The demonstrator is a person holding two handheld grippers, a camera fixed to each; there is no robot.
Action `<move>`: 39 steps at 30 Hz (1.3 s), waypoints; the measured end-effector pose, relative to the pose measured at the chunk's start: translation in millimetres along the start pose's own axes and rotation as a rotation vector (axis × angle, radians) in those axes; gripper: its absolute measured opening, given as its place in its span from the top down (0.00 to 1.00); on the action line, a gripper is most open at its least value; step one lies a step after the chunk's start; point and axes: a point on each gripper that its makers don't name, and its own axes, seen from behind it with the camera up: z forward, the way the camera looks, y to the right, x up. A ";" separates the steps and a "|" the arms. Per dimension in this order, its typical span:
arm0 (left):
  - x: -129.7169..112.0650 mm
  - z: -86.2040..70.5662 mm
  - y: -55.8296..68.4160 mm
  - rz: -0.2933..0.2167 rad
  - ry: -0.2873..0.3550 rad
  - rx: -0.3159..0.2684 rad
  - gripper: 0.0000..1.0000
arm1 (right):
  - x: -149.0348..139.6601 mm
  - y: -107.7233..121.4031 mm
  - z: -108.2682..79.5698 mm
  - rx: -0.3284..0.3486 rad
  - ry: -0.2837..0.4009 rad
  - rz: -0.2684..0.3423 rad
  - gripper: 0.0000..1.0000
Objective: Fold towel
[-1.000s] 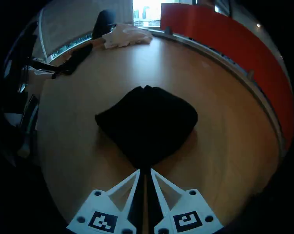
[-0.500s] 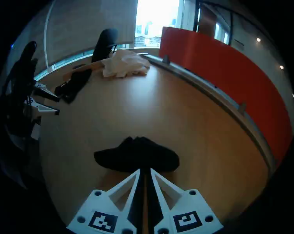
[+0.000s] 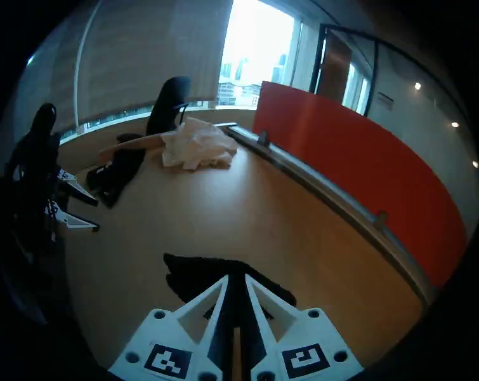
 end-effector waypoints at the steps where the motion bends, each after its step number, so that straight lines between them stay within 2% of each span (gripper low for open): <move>1: 0.7 -0.1 0.7 0.001 0.001 -0.002 0.04 | 0.6 2.4 -1.6 -0.005 0.002 0.002 0.97; 17: 10.5 4.3 12.2 0.016 0.003 -0.020 0.03 | -5.8 49.2 -34.8 -0.058 0.011 0.038 0.97; 27: 14.4 8.6 21.2 0.029 0.000 -0.025 0.03 | -26.3 93.1 -67.7 -0.097 -0.008 0.063 0.97; 39: 16.1 12.1 24.3 0.031 -0.007 -0.015 0.03 | -53.6 142.7 -102.5 -0.137 -0.026 0.111 0.97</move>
